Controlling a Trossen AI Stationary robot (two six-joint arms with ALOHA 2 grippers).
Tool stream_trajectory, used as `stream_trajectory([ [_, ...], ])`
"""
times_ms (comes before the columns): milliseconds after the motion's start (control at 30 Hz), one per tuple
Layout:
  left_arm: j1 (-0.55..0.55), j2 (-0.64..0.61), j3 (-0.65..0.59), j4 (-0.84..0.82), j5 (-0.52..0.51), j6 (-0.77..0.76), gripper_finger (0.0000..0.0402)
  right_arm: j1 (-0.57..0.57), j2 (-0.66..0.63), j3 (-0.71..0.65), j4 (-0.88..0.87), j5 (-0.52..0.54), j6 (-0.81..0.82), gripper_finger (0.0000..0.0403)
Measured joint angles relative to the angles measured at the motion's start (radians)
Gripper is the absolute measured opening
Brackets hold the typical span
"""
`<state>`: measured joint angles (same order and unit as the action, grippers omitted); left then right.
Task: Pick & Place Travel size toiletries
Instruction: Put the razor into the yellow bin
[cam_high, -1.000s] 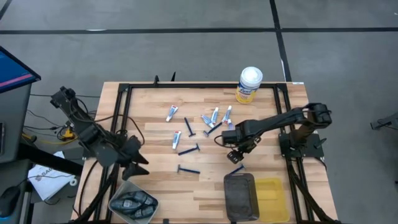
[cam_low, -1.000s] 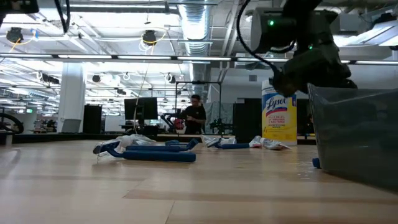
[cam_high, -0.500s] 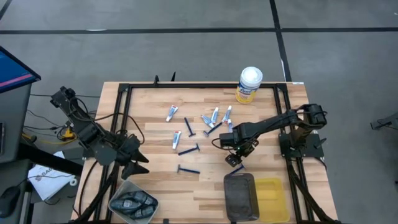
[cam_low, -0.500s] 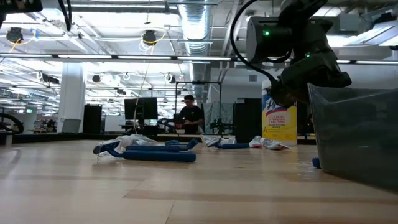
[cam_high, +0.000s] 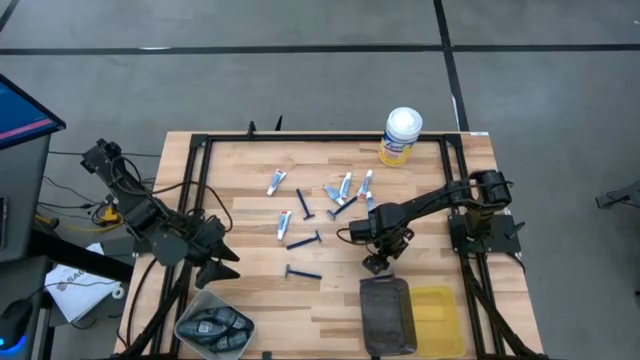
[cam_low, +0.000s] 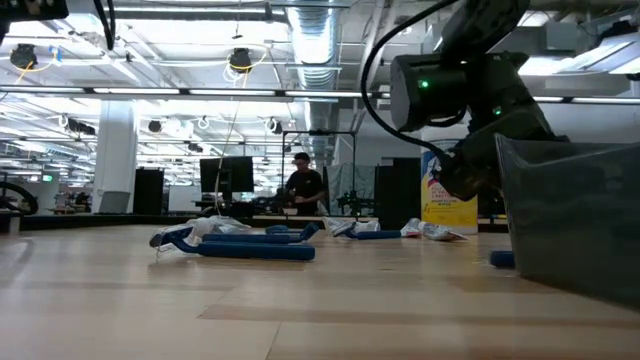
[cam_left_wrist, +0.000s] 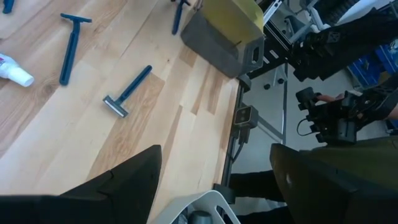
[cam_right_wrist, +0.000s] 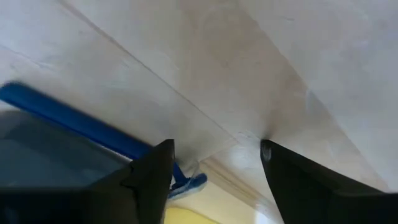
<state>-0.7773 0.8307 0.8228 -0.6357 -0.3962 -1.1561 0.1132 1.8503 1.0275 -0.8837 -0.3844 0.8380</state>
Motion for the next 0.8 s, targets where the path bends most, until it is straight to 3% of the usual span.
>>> stream_trajectory([
  [333, 0.0, 0.0, 0.0, -0.001, 0.0, 0.0, 0.0296, -0.006, 0.001, -0.002, -0.013, 0.017, -0.036, 0.0124],
  [467, 0.0, 0.0, 0.0, -0.004, -0.011, 0.005, 0.0296, -0.025, -0.006, -0.005, -0.003, 0.023, -0.138, 0.0088],
  [800, 0.0, 0.0, 0.0, -0.012, -0.034, 0.007, 0.0296, -0.057, -0.038, 0.121, 0.023, 0.06, -0.447, 0.0088],
])
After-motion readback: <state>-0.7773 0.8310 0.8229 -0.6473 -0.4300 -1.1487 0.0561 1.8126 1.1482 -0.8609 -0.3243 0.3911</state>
